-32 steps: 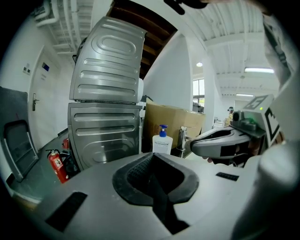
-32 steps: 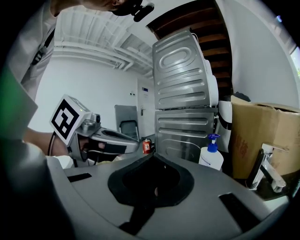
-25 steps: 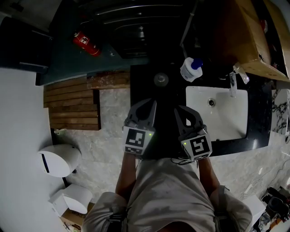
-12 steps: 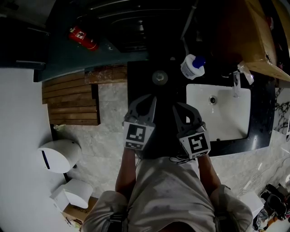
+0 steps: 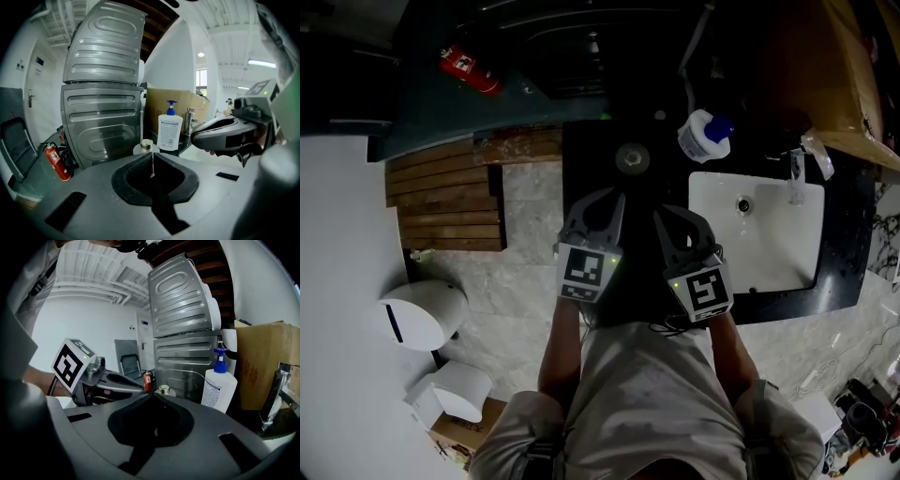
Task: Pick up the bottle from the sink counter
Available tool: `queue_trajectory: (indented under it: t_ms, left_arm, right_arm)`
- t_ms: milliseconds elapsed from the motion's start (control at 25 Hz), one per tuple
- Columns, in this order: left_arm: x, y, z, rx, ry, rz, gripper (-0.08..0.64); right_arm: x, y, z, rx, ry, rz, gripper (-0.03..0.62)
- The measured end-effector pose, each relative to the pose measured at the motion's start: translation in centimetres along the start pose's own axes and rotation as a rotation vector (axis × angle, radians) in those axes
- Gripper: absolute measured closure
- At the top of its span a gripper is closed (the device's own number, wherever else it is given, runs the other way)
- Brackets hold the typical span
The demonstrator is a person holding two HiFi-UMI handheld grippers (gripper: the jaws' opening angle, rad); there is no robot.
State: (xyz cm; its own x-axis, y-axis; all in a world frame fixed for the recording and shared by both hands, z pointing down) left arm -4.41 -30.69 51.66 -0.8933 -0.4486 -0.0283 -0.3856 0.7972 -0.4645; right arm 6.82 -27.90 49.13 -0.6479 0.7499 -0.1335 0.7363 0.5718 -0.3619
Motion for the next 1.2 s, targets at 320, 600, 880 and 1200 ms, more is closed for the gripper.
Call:
queue_trajectory:
  t_ms: [320, 600, 880, 1200]
  left_arm:
    - [-0.1, -1.2, -0.9, 0.03, -0.005, -0.013, 0.557]
    - [0.1, -2.3, -1.7, 0.059, -0.018, -0.024, 0.46]
    - [0.5, -3.1, -2.4, 0.077, -0.019, -0.023, 0.414]
    - [0.7, -4.5, -2.4, 0.077, -0.014, -0.033, 0.348]
  right_arm:
    - [-0.7, -1.1, -0.7, 0.013, -0.015, 0.01, 0.597]
    - [-1.1, -1.8, -1.3, 0.021, -0.012, 0.02, 0.597]
    - [-1.4, -2.1, -1.8, 0.037, -0.029, 0.019, 0.597]
    - [-1.5, -2.3, -2.0, 0.04, -0.029, 0.019, 0.597]
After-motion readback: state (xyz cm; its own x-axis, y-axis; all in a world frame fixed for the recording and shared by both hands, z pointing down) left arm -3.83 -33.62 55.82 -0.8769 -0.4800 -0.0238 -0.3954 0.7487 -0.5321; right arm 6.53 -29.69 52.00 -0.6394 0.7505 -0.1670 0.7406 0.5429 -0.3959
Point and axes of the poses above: the fingertips, and each gripper's own axes: y backward along the fingers, x to its left, z out of its top, the point moved 5 cm from there along y, backward along the fingers, and after that the axes turned 11 degrees about z, right-handed, at the moved point
